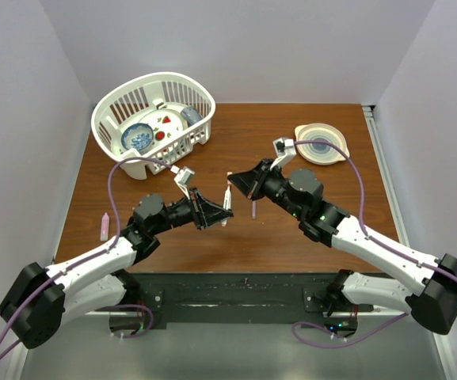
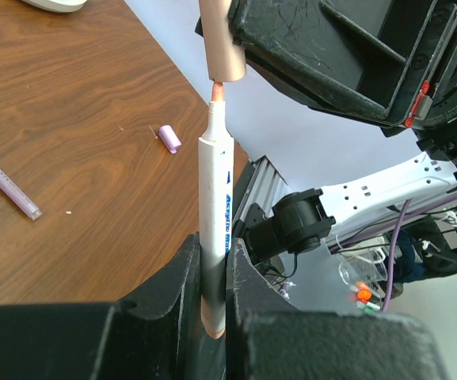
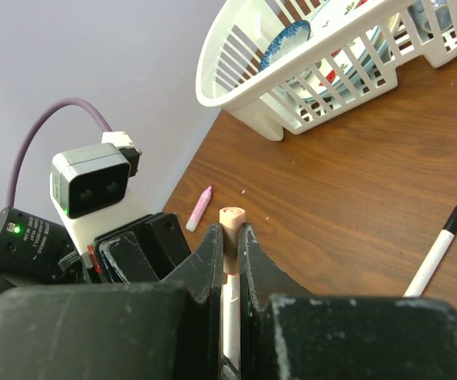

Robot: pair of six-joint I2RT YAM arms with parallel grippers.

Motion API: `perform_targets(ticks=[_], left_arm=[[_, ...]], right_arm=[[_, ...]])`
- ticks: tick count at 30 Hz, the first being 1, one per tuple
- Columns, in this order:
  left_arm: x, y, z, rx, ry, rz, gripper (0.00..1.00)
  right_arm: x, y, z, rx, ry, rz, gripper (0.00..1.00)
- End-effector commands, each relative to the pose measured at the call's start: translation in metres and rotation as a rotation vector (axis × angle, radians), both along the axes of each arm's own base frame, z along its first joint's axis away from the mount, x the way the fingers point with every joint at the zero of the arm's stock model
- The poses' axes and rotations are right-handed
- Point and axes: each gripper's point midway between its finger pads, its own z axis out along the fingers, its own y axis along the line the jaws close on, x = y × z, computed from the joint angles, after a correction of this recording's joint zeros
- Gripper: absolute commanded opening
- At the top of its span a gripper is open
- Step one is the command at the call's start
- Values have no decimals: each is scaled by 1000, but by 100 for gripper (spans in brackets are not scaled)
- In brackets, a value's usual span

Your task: Insert the pens into the pen caps

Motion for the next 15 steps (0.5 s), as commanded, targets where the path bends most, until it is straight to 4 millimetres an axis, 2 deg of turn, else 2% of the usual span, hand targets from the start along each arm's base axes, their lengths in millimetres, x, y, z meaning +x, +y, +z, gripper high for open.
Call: perform_targets(ticks=[1,9,15], left_arm=[[11,1,48,-82,-143,47,0],[11,-1,45,-78,-137,34,0],[8,-1,40,-88,-124,27,0]], right_arm=[[-8,-2,0,-47,-19,17,0],[-5,2,3,-45,-24,17,0],[-3,7,13,-17,-23,22,0]])
